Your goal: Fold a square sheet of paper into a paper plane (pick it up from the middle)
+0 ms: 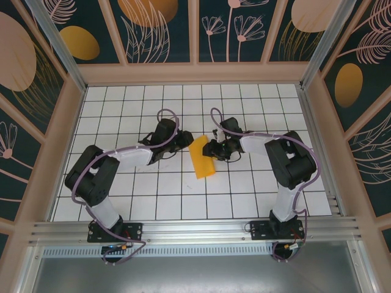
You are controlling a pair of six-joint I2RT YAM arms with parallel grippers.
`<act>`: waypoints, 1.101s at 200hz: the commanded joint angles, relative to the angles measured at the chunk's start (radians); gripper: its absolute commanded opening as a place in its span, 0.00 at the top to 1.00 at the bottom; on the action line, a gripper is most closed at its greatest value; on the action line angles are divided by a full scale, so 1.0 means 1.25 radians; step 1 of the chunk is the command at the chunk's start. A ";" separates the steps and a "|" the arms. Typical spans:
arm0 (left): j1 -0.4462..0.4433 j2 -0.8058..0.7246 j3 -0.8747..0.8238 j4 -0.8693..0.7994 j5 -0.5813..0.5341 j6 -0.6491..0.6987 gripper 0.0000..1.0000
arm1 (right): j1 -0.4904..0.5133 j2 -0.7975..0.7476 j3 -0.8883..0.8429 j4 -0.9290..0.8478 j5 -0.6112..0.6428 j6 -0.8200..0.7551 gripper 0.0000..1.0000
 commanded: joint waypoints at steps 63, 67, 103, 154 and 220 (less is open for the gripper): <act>-0.005 0.122 -0.006 0.134 0.112 -0.016 0.87 | -0.023 -0.031 -0.047 0.073 -0.013 0.096 0.69; -0.005 0.123 -0.006 0.139 0.115 -0.017 0.87 | -0.025 -0.030 -0.048 0.077 -0.017 0.099 0.69; -0.005 0.150 0.010 0.145 0.134 -0.009 0.89 | -0.038 -0.026 -0.058 0.099 -0.042 0.108 0.69; -0.015 0.206 0.072 0.023 0.102 -0.002 0.99 | -0.037 -0.014 -0.037 0.069 -0.042 0.087 0.68; -0.024 0.241 0.151 -0.149 0.023 0.033 1.00 | -0.035 -0.035 -0.021 0.029 -0.013 0.069 0.63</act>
